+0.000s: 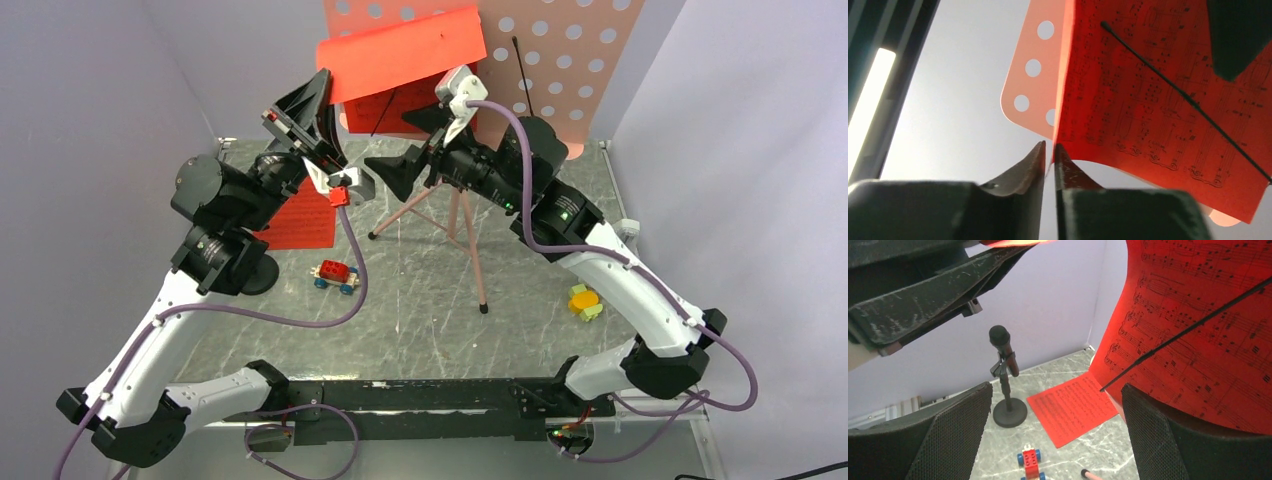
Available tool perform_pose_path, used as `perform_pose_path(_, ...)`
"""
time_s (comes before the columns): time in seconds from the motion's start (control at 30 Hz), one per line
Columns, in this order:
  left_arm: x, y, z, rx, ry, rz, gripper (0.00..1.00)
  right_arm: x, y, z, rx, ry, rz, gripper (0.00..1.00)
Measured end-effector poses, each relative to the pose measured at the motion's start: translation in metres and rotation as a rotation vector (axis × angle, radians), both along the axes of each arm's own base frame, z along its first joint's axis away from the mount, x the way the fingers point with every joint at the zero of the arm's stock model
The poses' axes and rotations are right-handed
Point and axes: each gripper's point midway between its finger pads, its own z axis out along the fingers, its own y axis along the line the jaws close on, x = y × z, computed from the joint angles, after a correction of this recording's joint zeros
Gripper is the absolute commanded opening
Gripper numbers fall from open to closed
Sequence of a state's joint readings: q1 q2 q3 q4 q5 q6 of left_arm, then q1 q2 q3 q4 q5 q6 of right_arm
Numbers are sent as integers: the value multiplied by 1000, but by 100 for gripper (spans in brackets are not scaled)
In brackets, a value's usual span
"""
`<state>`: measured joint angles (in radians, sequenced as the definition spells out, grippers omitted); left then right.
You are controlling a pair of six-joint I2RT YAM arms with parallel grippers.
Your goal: Pack up the instrument practice props
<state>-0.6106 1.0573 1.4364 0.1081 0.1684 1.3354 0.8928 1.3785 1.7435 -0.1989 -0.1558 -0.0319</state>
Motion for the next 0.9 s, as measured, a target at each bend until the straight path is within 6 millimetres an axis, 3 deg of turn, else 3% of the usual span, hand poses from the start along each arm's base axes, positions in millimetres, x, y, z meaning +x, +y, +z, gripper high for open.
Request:
perform_pose_path(0.07,-1,0,1,6,-12,6,1,4,5,1,10,-1,-1,100)
perform_pose_path(0.4,0,1,2,19,-23,22,1,26,30,-18,9,66,-16,100)
perform_pose_path(0.6,-2,3,6,9,-33,29,1,27,31,-7,53,36,8,100)
perform_pose_path(0.7,-4,6,18,-4,-56,34,1,21,28,-5,68,-22,45,100)
perform_pose_path(0.9,-12,15,61,-57,-151,63,1,5,23,-3,71,-133,115,100)
